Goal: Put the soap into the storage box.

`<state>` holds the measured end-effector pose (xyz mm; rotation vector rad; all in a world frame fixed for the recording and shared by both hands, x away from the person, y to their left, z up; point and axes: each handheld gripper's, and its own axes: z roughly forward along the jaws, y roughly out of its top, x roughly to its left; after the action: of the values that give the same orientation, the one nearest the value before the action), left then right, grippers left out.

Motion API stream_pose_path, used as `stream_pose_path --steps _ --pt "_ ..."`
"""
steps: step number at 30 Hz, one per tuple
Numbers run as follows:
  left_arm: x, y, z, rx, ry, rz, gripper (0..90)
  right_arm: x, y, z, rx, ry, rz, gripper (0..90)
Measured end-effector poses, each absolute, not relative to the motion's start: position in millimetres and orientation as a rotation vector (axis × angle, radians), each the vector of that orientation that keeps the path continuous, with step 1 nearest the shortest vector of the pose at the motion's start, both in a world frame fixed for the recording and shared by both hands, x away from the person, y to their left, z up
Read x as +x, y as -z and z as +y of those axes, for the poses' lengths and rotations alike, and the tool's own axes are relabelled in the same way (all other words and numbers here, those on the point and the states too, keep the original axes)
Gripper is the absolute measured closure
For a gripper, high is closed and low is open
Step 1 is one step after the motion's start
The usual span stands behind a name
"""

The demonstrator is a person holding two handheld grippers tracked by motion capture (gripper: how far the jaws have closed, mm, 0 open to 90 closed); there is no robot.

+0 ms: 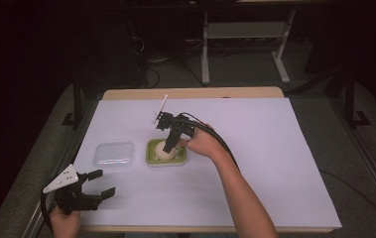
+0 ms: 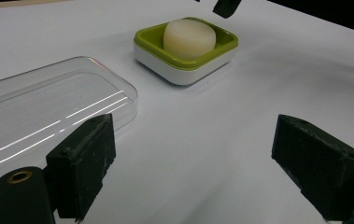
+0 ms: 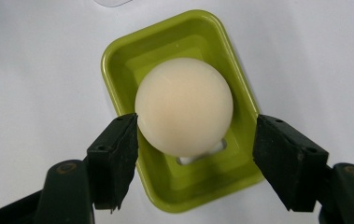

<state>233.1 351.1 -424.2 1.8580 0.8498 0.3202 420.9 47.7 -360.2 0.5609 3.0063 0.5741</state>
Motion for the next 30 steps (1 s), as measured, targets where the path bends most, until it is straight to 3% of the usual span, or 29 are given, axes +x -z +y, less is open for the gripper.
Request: stream_pose_path --steps 30 --pt "234.0 425.3 351.5 1.872 -0.326 0.849 12.8 414.3 347.1 -3.4 0.651 -0.626 2.944 28.7"
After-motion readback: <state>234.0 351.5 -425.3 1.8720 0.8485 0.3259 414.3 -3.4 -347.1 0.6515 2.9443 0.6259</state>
